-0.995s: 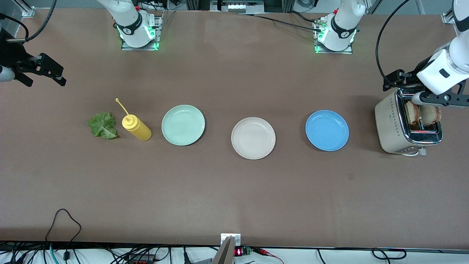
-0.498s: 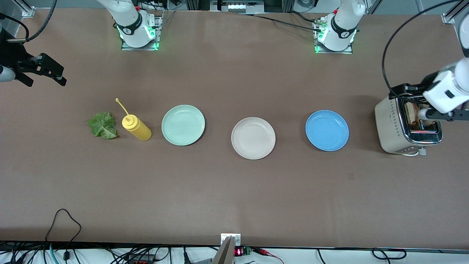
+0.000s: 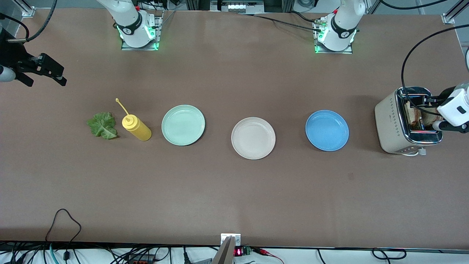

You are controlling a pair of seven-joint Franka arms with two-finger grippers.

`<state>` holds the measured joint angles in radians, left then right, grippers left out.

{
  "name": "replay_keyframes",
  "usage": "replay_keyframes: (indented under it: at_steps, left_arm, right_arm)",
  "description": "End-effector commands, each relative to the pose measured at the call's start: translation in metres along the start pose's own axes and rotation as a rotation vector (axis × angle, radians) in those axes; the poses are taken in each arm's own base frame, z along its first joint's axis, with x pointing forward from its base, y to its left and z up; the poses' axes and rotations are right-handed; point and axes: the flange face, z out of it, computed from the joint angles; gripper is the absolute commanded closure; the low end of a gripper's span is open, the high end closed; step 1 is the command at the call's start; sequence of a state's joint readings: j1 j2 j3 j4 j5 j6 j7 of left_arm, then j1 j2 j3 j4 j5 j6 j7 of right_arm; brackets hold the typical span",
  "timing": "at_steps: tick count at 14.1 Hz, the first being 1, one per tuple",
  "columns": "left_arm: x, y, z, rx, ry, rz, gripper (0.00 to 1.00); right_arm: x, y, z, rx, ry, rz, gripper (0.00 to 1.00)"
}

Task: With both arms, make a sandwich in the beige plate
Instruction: 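Lower the left gripper onto a bread slice in the toaster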

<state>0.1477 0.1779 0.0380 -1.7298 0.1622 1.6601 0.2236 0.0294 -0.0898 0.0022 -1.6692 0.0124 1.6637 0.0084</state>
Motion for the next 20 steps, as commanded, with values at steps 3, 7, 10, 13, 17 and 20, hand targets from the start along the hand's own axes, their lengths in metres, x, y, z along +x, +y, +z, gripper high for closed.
replay_keyframes:
  at_steps: [3, 7, 10, 13, 17, 20]
  left_arm:
    - [-0.026, -0.014, 0.034, 0.035, 0.126, 0.048, 0.02]
    - [-0.032, -0.013, 0.073, 0.036, 0.177, 0.049, 0.03]
    - [-0.038, -0.014, 0.091, 0.026, 0.172, 0.041, 0.15]
    - [-0.038, -0.014, 0.098, 0.021, 0.159, 0.038, 0.57]
    - [-0.038, -0.017, 0.101, 0.016, 0.144, 0.038, 0.9]
    - [-0.038, -0.018, 0.091, 0.019, 0.138, 0.051, 0.95]
  right_arm:
    - [-0.006, -0.004, -0.003, 0.009, 0.0, 0.016, 0.0]
    - [-0.006, -0.004, -0.002, 0.011, -0.002, 0.017, 0.0]
    - [-0.007, -0.003, -0.003, 0.011, 0.0, 0.013, 0.0]
    - [-0.007, -0.003, -0.005, 0.011, 0.003, 0.012, 0.0]
    - [-0.009, -0.002, -0.006, 0.012, 0.0, 0.007, 0.0]
    - [-0.009, -0.002, -0.007, 0.012, 0.001, 0.006, 0.0]
